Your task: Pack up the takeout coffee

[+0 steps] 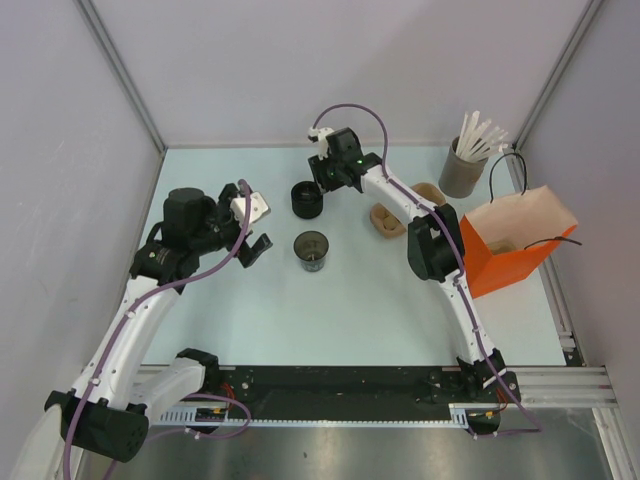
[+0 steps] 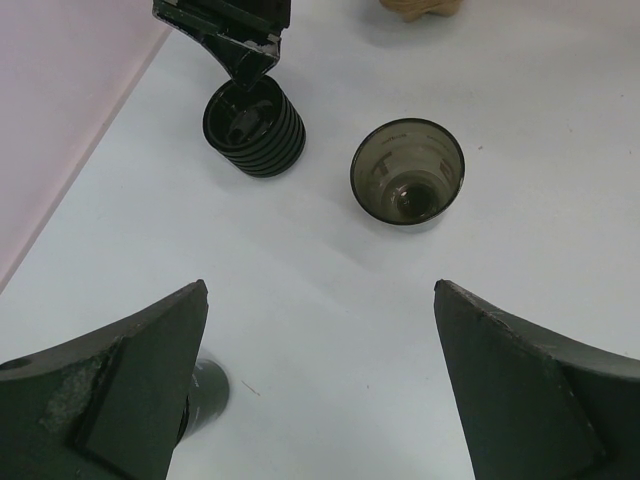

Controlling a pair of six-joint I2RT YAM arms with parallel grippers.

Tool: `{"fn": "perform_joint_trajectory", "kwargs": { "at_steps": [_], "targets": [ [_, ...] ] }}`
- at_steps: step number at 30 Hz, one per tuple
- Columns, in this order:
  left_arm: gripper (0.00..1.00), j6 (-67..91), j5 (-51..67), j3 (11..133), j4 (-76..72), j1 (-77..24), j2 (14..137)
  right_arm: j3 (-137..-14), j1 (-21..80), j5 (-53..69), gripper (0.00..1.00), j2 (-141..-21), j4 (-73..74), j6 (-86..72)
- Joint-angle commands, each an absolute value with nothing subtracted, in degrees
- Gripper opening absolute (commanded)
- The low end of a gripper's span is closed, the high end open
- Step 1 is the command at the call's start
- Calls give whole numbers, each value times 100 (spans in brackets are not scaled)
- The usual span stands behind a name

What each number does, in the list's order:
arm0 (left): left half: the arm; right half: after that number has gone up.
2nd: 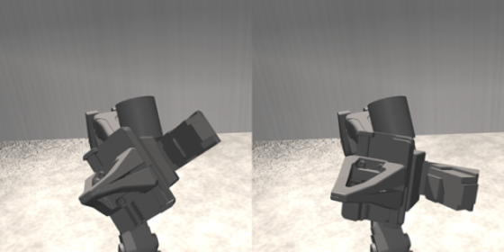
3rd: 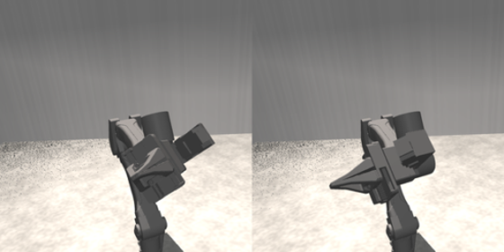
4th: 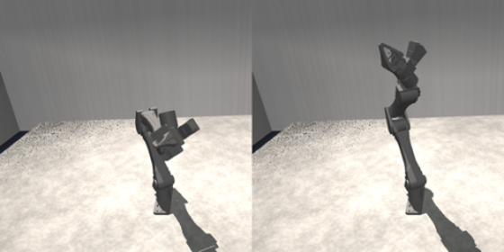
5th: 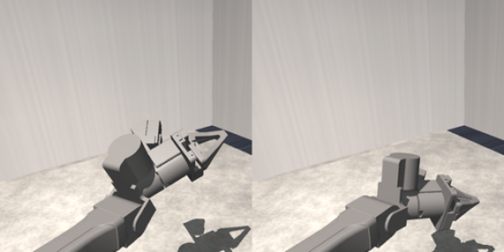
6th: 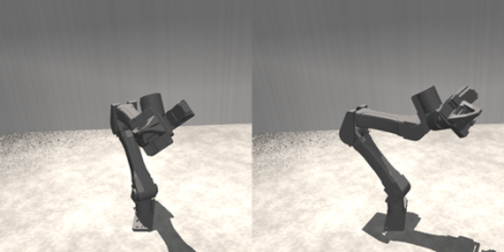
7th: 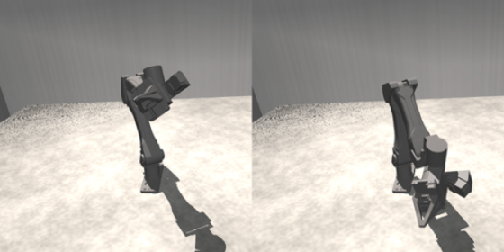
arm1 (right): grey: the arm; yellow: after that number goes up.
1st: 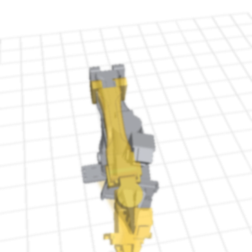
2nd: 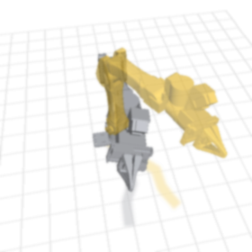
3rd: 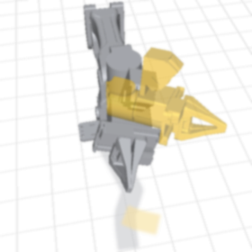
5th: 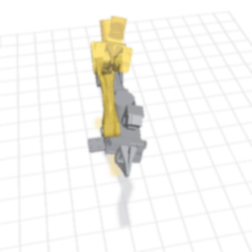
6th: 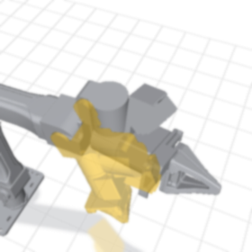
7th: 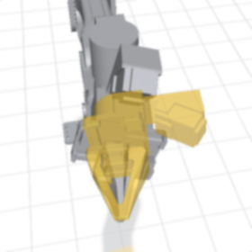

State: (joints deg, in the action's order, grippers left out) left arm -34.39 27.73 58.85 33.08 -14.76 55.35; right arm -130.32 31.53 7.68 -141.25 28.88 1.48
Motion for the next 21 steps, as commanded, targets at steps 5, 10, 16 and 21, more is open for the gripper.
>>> {"fn": "perform_joint_trajectory", "kwargs": {
  "at_steps": [5,10,16,21],
  "targets": [
    [100,-3261,2857,5924,3111,-1424,5484,-13184,3287,835,38,-14133,2892,228],
    [100,-3261,2900,5941,3111,-1433,5476,-13184,3305,730,31,-14124,2900,281],
    [100,-3261,2918,5924,3111,-1433,5449,-13184,3322,659,24,-14063,2900,290],
    [100,-3252,2936,5933,3103,-1433,5476,-13184,3313,633,17,-14071,2918,299]
  ]
}}
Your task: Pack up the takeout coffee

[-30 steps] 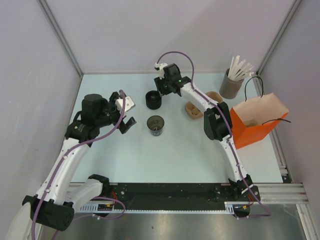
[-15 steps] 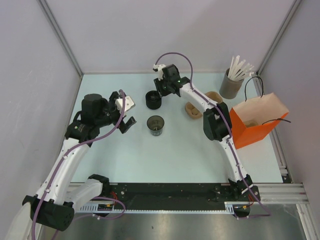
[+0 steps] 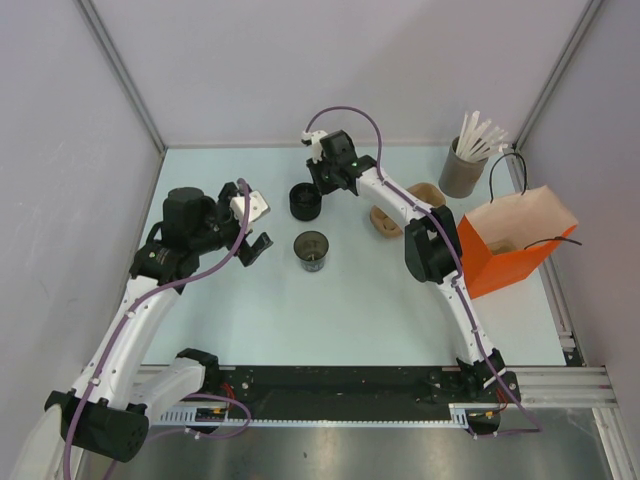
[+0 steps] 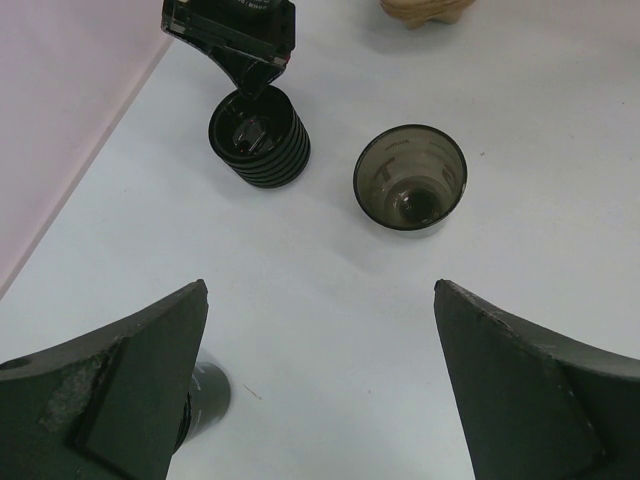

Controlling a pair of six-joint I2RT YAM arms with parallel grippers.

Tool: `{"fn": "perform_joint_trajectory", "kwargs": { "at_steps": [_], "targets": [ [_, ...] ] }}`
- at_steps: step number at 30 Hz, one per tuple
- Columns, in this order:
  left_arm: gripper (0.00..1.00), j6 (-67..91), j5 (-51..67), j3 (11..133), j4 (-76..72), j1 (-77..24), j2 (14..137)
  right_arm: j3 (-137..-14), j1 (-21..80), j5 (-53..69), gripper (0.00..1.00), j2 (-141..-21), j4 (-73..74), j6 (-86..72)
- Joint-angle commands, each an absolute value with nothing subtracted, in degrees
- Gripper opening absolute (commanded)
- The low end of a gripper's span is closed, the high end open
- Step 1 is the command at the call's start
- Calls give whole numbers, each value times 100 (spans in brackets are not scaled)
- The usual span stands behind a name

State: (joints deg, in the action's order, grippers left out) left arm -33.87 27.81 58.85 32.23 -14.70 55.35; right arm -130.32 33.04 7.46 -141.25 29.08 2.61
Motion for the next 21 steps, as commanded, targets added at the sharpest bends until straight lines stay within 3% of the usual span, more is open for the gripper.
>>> {"fn": "perform_joint_trajectory", "kwargs": {
  "at_steps": [1,9,21],
  "targets": [
    [100,-3252,2936,5941,3103,-1433,5476,-13192,3313,633,16,-14089,2901,299],
    [100,-3234,2953,5941,3111,-1433,5476,-13385,3296,729,2,-14036,2997,299],
    [100,-3225,2971,5915,3102,-1433,5449,-13605,3226,1028,0,-13755,3155,176]
  ]
}}
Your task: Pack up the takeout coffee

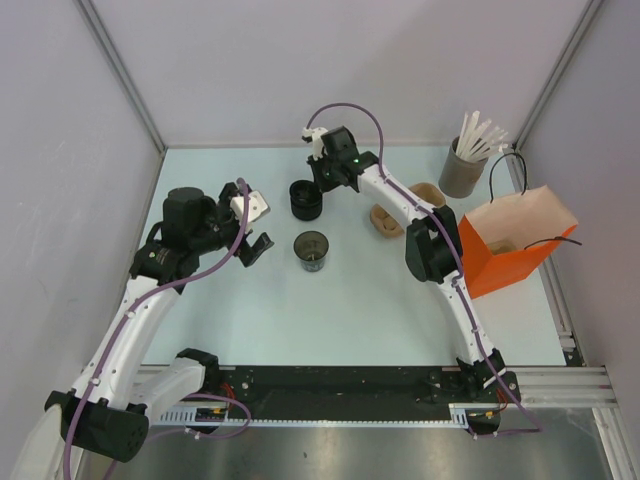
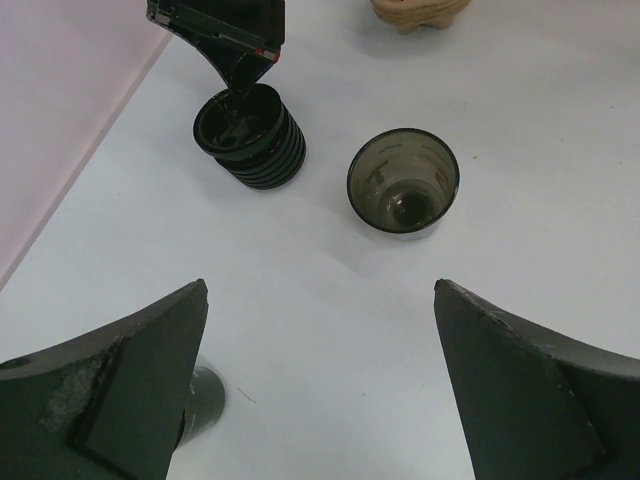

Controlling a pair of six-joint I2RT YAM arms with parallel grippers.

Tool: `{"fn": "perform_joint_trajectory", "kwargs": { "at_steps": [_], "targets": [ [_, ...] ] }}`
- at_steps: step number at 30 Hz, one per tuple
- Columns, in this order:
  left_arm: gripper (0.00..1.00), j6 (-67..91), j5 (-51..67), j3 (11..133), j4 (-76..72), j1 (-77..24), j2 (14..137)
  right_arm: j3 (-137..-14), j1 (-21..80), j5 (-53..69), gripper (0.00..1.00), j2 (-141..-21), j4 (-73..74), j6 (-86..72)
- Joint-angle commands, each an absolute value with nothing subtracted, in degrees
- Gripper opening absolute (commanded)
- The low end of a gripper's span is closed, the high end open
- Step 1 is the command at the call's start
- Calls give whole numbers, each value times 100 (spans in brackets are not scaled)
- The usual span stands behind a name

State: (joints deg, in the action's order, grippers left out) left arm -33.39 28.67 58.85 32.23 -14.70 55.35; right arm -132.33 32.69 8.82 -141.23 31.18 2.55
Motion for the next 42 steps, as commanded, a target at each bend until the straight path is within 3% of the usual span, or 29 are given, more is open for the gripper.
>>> {"fn": "perform_joint_trajectory", "kwargs": {
  "at_steps": [1,42],
  "targets": [
    [100,-3226,2971,5924,3103,-1441,5441,-13605,3226,1072,0,-13746,3164,150],
    [100,-3585,3164,6170,3199,-1459,5625,-13570,2918,2118,0,-12727,3656,-158]
  ]
}}
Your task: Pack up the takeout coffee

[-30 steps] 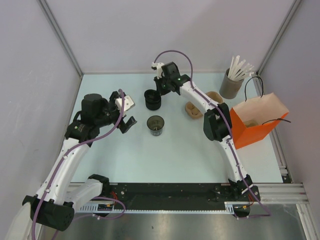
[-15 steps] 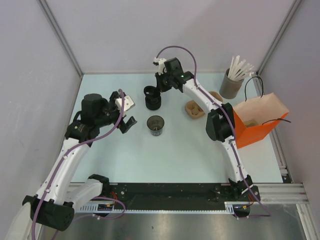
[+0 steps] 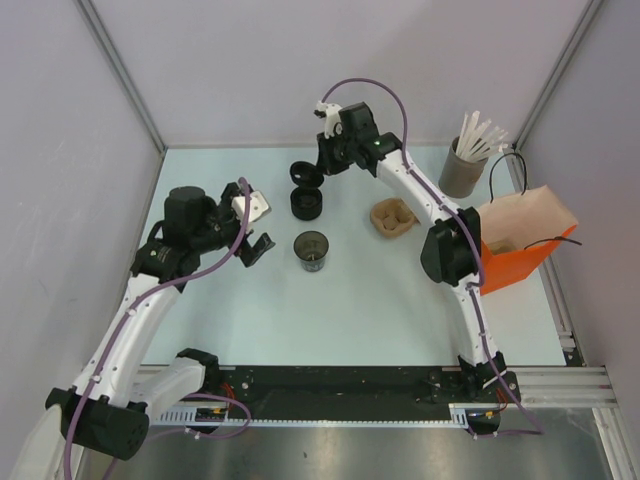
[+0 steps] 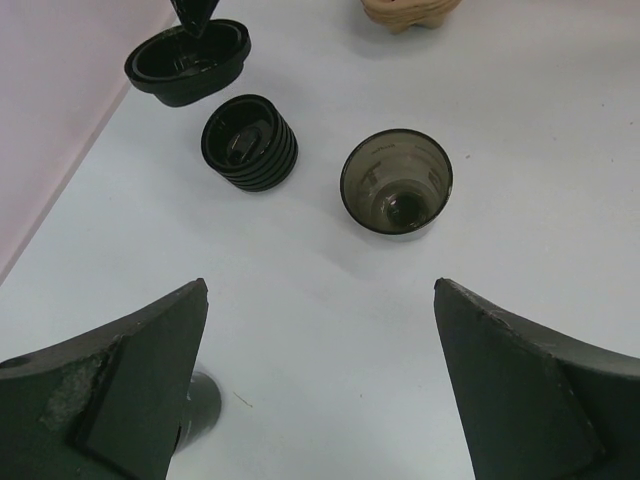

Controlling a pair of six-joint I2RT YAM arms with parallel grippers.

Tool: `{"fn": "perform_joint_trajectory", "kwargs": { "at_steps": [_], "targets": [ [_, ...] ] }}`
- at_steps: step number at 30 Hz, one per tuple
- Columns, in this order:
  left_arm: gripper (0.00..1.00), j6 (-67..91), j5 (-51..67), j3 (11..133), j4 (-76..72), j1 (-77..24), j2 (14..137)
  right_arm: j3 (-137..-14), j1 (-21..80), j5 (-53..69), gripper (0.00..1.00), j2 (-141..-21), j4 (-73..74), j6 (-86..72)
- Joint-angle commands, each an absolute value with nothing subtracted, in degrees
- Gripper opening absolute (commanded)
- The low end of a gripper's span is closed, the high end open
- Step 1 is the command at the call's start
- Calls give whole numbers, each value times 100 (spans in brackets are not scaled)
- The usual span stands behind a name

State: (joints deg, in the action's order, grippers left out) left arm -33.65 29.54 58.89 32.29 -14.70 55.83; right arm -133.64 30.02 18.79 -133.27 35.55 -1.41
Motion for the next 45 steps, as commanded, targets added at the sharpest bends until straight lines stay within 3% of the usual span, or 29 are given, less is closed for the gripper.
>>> {"fn": "perform_joint_trajectory", "kwargs": {
  "at_steps": [1,14,22,32,45],
  "targets": [
    [100,-3638,3173,6205,3208,-1485,5651,-13544,2909,2179,0,-12648,3708,-141],
    [100,-4727,3436,6635,3261,-1705,5950,-13140,2760,2882,0,-11857,4376,-9],
    [100,-6493,3674,7285,4015,-1968,6328,-12763,2742,3516,0,-11532,5334,545],
    [100,-7584,1445,7585,4096,-3075,6653,-12252,2760,3410,0,-11303,5432,615],
    [100,-7893,-360,7453,3200,-5062,7242,-12120,2619,3480,0,-11224,5159,159]
  ]
}}
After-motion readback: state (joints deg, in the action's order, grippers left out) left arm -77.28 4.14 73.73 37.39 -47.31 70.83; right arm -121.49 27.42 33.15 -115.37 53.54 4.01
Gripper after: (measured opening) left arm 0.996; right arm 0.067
